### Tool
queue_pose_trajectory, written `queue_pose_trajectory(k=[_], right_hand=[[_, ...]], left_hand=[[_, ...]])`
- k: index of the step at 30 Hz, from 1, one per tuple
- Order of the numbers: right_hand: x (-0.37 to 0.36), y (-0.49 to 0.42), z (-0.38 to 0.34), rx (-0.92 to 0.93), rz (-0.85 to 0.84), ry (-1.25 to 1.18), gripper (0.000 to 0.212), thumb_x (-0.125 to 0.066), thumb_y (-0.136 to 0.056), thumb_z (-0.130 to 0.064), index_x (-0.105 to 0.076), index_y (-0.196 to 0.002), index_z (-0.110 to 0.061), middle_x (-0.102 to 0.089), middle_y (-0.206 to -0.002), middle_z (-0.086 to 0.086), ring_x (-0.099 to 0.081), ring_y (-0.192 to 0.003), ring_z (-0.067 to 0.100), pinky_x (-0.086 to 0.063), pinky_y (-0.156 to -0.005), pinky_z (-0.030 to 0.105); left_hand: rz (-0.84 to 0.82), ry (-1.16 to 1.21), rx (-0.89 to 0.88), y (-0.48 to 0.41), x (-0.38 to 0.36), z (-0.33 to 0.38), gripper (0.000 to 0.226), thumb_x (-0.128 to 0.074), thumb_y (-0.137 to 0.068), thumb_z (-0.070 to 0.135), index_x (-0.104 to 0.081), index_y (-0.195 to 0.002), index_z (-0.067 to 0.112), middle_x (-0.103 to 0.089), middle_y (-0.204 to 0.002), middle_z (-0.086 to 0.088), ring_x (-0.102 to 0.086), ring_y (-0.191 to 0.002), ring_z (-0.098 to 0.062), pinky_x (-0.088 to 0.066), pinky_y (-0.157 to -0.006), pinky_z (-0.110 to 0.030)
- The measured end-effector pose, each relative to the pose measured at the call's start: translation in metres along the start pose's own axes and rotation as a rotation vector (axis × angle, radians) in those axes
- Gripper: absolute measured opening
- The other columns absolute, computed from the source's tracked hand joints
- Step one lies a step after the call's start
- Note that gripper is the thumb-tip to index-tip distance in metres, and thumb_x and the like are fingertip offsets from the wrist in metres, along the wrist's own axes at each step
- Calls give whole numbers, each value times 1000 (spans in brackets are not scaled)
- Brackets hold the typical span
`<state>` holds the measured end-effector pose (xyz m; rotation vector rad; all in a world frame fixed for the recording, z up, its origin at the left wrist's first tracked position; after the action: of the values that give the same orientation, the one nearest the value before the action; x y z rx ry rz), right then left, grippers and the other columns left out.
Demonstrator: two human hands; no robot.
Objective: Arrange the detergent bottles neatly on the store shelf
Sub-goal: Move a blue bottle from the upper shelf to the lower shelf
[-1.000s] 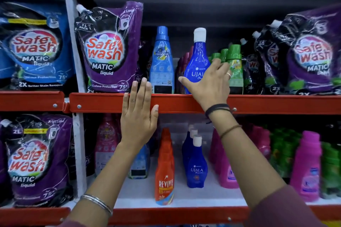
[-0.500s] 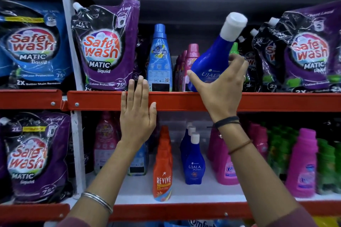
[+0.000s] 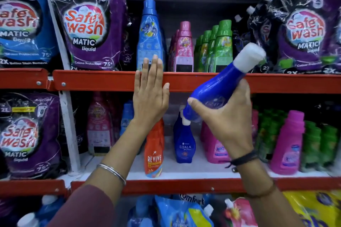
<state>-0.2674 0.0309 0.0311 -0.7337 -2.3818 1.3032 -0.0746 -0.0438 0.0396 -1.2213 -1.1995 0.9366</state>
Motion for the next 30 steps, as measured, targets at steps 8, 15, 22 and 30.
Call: queue_pose_trajectory(k=[8, 15, 22, 30], right_hand=[[-48, 71, 82, -185, -220, 146, 77, -84, -51, -41, -48, -114, -14, -50, -106, 2, -52, -101, 24, -48, -82, 37], [-87, 105, 134, -293, -292, 169, 85, -86, -51, -33, -43, -121, -8, -53, -119, 9, -50, -111, 30, -46, -83, 37], [-104, 120, 159, -322, -339, 263, 81, -84, -52, -36, -43, -117, -11, -54, -116, 10, -49, -108, 33, -50, -81, 43], [-108, 124, 159, -273, -337, 453, 83, -80, -58, -49, -42, -121, -12, -52, -116, 10, -49, -111, 31, -51, -72, 43]], left_hand=[[27, 27, -33, 0, -2, 6, 58, -34, -98, 25, -20, -151, 6, -23, -159, -12, -15, -148, -26, -11, -121, -46], [56, 8, -45, 2, -6, 4, 58, -36, -98, 24, -22, -150, 6, -26, -158, -12, -16, -147, -25, -10, -121, -43], [87, -16, -45, 2, -8, 4, 56, -34, -98, 25, -24, -150, 5, -28, -157, -12, -21, -146, -26, -11, -120, -42], [91, -21, -47, 2, -7, 4, 56, -34, -99, 26, -24, -150, 6, -28, -157, -12, -21, -146, -26, -12, -120, -42]])
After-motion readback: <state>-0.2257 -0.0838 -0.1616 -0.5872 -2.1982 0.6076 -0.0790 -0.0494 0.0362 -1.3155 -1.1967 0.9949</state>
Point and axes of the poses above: each hand's wrist, its own y-axis away from the middle knuckle, its own x-axis out of the back of the hand, z = x × y, the point moved 6 cm from there along -y, towards the middle knuckle
